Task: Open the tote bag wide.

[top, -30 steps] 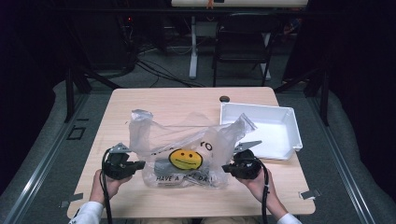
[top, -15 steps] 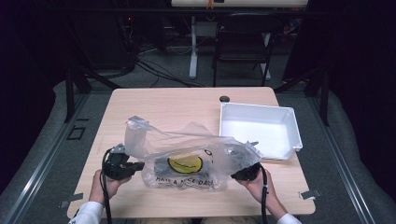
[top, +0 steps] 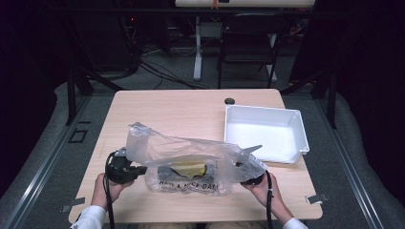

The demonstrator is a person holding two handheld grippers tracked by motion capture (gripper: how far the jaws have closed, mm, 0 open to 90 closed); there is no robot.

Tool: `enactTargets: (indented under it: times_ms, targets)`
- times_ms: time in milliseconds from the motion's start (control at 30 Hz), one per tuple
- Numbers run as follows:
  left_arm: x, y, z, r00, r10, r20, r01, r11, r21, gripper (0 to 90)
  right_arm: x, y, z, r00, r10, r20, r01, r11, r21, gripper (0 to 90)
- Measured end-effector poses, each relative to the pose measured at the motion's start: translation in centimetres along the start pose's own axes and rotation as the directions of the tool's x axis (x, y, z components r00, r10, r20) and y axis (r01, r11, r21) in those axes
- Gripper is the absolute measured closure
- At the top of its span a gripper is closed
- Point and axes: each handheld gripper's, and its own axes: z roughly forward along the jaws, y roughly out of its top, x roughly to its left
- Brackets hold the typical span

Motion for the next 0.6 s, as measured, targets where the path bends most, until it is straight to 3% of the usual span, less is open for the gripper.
enactTargets:
  times_ms: [300,333,367,400,433,467,600]
  targets:
    - [0.13,0.03,0.51,1.0,0.008,0.005,-0.008,0.999,0.044,89.9,-0.11,-0.04,0.35,0.9999,0.009,0.013,-0.01,0.999,0.036,89.3]
    - [0.15,0.03,0.66,0.9999,0.014,0.005,-0.014,0.9983,0.056,90.0,-0.01,-0.14,0.68,0.9993,0.037,0.01,-0.037,0.999,0.019,89.3]
    - [0.15,0.03,0.66,0.9999,0.014,0.005,-0.014,0.9983,0.056,89.9,-0.01,-0.14,0.68,0.9993,0.037,0.01,-0.037,0.999,0.019,89.3]
    - [0.18,0.05,0.7,0.9997,0.025,0.001,-0.025,0.9977,0.063,89.9,-0.16,-0.1,0.57,0.9999,0.011,0.013,-0.012,0.999,0.053,89.4]
    - [0.17,0.05,0.77,0.9997,0.025,0.004,-0.025,0.9973,0.069,90.0,0.05,-0.16,0.88,0.9991,0.042,0.003,-0.042,0.999,0.021,89.4]
    - [0.2,0.06,0.79,0.9994,0.034,-0.002,-0.034,0.9968,0.072,89.9,-0.13,-0.08,0.67,1.0,0.004,-0.001,-0.004,0.997,0.073,89.5]
    - [0.16,0.02,0.9,0.9998,0.021,0.0,-0.021,0.9973,0.07,89.9,0.06,-0.13,0.94,1.0,0.0,0.004,-0.001,0.997,0.082,89.4]
